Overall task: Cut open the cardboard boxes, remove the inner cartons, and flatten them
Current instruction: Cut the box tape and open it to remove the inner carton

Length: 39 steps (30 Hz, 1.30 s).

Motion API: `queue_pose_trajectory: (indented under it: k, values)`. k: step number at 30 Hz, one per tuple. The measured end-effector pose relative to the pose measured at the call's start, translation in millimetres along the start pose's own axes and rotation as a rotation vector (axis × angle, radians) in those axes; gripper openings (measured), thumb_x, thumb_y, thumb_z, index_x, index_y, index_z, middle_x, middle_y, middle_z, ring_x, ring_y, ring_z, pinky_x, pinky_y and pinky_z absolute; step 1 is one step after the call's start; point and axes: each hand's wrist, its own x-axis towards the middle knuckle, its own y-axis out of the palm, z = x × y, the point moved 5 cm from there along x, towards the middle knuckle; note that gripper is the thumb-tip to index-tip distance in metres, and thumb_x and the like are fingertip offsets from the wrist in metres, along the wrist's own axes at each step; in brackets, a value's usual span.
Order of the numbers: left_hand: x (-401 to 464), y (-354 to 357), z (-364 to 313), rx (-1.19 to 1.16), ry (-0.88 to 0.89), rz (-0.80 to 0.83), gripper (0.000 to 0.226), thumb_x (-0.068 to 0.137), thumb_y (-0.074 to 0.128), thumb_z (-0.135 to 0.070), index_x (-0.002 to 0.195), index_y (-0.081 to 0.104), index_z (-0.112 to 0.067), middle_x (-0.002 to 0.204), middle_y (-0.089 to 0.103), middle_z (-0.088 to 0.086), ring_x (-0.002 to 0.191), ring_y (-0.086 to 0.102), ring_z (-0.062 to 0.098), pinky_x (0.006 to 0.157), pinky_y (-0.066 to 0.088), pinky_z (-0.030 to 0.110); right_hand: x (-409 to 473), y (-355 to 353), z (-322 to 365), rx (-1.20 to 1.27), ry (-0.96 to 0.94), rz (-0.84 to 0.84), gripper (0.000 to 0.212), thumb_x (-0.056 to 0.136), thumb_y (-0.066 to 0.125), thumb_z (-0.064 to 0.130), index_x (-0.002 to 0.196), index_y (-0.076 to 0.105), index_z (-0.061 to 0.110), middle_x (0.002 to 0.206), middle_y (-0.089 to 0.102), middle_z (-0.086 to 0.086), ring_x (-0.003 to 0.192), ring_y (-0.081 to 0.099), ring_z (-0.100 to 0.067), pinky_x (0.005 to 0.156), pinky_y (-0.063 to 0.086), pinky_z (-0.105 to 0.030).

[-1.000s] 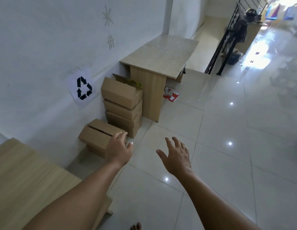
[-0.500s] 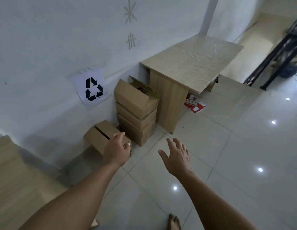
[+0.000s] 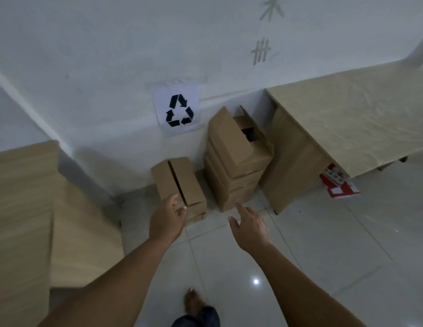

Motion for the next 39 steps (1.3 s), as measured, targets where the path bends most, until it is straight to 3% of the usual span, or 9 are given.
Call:
queue_pose_trajectory:
  k: [7, 12, 18, 23, 27, 29, 32, 36, 39]
  values:
    - [52, 19, 33, -0.090, -0.156, -0.039, 0.059, 0.094, 0.062, -0.039, 0.146, 0.045, -0.017, 0.132, 0.056, 0.002, 0.117, 0.056, 0.020, 0.094, 0.050, 0.039, 83, 23, 13, 0.028, -0.062, 0.124, 0.070, 0.095, 0.047, 0.061, 0.154, 0.030, 0.027, 0.151, 0.043, -0.003, 0.138, 0.041, -0.025, 0.109, 0.041, -0.046]
    - [92, 52, 70, -0.115, -0.284, -0.088, 0.059, 0.094, 0.066, -0.030, 0.146, 0.045, -0.012, 0.138, 0.053, 0.008, 0.121, 0.054, 0.023, 0.099, 0.048, 0.040, 139, 67, 11, 0.045, -0.095, 0.222, 0.078, 0.091, 0.045, 0.070, 0.155, 0.026, 0.028, 0.152, 0.039, 0.000, 0.137, 0.041, -0.021, 0.109, 0.043, -0.044]
    - [136, 129, 145, -0.136, -0.452, -0.099, 0.064, 0.092, 0.066, -0.042, 0.148, 0.041, -0.024, 0.146, 0.044, 0.005, 0.128, 0.049, 0.022, 0.104, 0.047, 0.041, 227, 159, -15, 0.043, -0.147, 0.319, 0.081, 0.090, 0.051, 0.069, 0.155, 0.024, 0.029, 0.156, 0.029, 0.005, 0.140, 0.035, -0.017, 0.107, 0.042, -0.036]
    - [199, 193, 222, -0.062, -0.498, -0.123, 0.065, 0.091, 0.067, -0.041, 0.149, 0.042, -0.022, 0.148, 0.043, 0.005, 0.133, 0.045, 0.023, 0.107, 0.040, 0.036, 310, 261, -39, 0.087, -0.128, 0.361, 0.087, 0.088, 0.051, 0.071, 0.157, 0.018, 0.031, 0.159, 0.025, 0.000, 0.143, 0.031, -0.020, 0.110, 0.040, -0.038]
    - [257, 239, 288, -0.076, -0.489, -0.139, 0.055, 0.084, 0.057, -0.064, 0.127, 0.053, -0.031, 0.122, 0.059, -0.004, 0.111, 0.059, 0.019, 0.087, 0.058, 0.041, 372, 329, -41, 0.158, -0.123, 0.304, 0.093, 0.084, 0.058, 0.070, 0.157, 0.012, 0.035, 0.159, 0.022, -0.001, 0.142, 0.034, -0.025, 0.106, 0.043, -0.041]
    - [274, 255, 308, -0.086, -0.521, -0.187, 0.057, 0.083, 0.057, -0.063, 0.127, 0.046, -0.029, 0.122, 0.053, -0.005, 0.104, 0.058, 0.018, 0.083, 0.057, 0.041, 396, 352, -43, 0.219, -0.085, 0.281, 0.099, 0.082, 0.061, 0.070, 0.157, 0.007, 0.036, 0.160, 0.021, 0.000, 0.142, 0.034, -0.027, 0.105, 0.042, -0.042]
    - [290, 270, 324, -0.122, -0.636, -0.264, 0.082, 0.083, 0.057, -0.070, 0.146, 0.025, -0.028, 0.134, 0.051, 0.001, 0.112, 0.058, 0.027, 0.095, 0.051, 0.046, 423, 383, -50, 0.339, -0.008, 0.319, 0.103, 0.079, 0.066, 0.070, 0.157, 0.007, 0.037, 0.156, 0.030, 0.002, 0.138, 0.040, -0.025, 0.098, 0.039, -0.033]
    - [295, 280, 328, -0.119, -0.714, -0.283, 0.074, 0.087, 0.061, -0.063, 0.139, 0.040, -0.015, 0.129, 0.061, 0.006, 0.114, 0.060, 0.034, 0.087, 0.046, 0.034, 433, 407, -60, 0.509, 0.041, 0.353, 0.098, 0.076, 0.072, 0.067, 0.152, 0.017, 0.041, 0.142, 0.048, 0.009, 0.126, 0.051, -0.019, 0.099, 0.047, -0.038]
    - [293, 275, 321, -0.115, -0.703, -0.291, 0.072, 0.086, 0.061, -0.064, 0.137, 0.042, -0.017, 0.127, 0.061, 0.005, 0.112, 0.061, 0.033, 0.089, 0.048, 0.037, 431, 405, -59, 0.544, 0.050, 0.353, 0.097, 0.075, 0.073, 0.065, 0.152, 0.019, 0.041, 0.141, 0.049, 0.009, 0.126, 0.051, -0.019, 0.101, 0.049, -0.044]
